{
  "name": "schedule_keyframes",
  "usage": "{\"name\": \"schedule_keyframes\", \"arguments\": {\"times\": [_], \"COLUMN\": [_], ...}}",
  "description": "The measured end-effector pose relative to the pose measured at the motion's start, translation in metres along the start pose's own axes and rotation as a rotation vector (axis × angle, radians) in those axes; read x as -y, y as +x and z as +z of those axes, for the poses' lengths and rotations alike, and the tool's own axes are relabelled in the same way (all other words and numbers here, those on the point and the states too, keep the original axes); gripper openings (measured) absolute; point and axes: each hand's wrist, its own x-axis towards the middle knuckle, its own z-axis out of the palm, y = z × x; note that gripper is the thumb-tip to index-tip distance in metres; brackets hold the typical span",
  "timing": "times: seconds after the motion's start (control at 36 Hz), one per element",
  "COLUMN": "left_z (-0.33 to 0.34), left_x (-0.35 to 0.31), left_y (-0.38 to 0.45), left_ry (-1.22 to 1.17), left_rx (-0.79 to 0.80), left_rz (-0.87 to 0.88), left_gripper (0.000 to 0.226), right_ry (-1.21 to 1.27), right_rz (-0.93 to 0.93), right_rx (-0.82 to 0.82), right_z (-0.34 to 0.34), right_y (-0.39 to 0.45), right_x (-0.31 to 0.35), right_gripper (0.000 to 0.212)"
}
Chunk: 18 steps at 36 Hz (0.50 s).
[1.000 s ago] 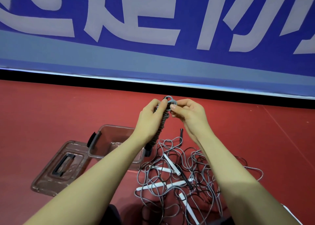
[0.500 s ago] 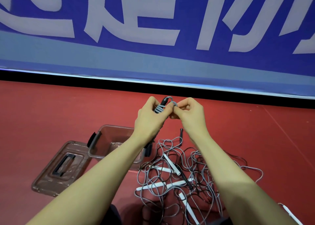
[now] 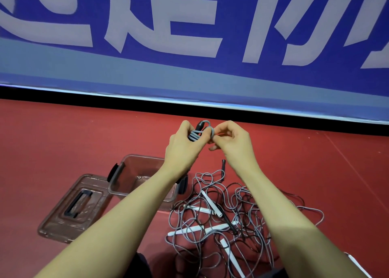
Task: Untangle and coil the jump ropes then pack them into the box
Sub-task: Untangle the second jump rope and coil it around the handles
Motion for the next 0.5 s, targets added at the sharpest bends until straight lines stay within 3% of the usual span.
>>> {"name": "schedule_keyframes", "arguments": {"times": [0.17,0.39,0.5], "left_z": [0.001,-0.003,0.001], "left_x": [0.000,-0.001,0.000], "left_y": [-0.001,-0.006,-0.006], "left_ry": [0.016,0.303,0.478], "left_rx": [0.020,0.135,0.111], "left_rz": [0.003,0.120,0.166], "left_gripper": [0.052,0.035,0.049], "right_ry": [-0.011,-0.016,-0.033], "right_rz": [0.036,0.056,0.115], "right_rx": [0.017,-0.051,-0.083], "right_z": [-0.005,0.000,0.002], "right_y": [0.002,0.007,0.011], "right_x": [-0.001,-0.004,-0.009], "right_gripper": [0.012,0.018,0.020]}}
